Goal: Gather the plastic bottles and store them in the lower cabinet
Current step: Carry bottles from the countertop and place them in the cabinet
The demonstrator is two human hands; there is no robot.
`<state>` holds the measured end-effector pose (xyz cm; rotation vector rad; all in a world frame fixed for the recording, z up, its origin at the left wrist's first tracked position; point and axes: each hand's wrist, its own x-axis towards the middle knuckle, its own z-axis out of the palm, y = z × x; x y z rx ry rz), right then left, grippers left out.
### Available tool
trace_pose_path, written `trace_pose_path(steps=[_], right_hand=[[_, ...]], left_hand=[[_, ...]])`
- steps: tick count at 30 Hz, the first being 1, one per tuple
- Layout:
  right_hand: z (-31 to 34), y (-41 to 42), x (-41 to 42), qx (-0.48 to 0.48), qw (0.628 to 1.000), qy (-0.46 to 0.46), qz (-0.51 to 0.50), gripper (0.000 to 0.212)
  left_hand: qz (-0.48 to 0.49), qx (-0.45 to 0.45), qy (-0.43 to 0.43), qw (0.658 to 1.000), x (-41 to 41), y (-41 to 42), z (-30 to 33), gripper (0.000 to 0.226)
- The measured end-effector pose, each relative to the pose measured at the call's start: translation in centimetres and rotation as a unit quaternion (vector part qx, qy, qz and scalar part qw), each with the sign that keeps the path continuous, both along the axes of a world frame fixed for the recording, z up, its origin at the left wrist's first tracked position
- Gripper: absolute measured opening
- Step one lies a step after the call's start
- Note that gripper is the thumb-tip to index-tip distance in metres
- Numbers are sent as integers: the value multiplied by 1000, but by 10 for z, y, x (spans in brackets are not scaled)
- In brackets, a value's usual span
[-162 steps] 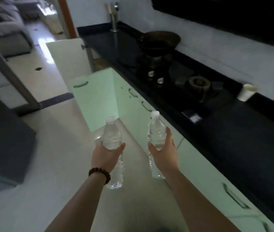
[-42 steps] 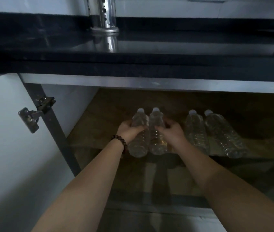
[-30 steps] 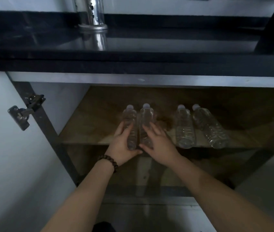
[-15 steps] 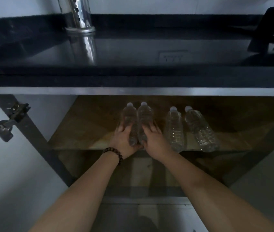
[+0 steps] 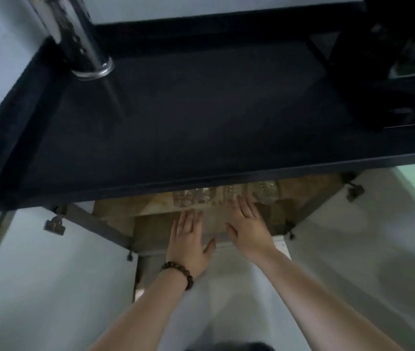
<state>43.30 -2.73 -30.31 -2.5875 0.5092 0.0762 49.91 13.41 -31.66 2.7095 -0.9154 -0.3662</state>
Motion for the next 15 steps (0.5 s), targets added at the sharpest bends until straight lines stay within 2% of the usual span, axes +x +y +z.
trace_pose_path(steps=[4, 9, 12, 15], right_hand=[[56, 13, -58, 36, 996, 0, -87, 62], [115, 36, -139, 27, 982, 0, -186, 61], [145, 47, -189, 16, 963, -32, -266, 58], [172, 58, -243, 1, 928, -63, -366, 54]], left_hand=[[-49, 19, 30, 998, -37, -1, 52, 74], [-137, -13, 36, 990, -89, -8, 117, 73], [-191, -25, 46, 980, -122, -14, 152, 73], [-240, -49, 59, 968, -160, -24, 181, 72]])
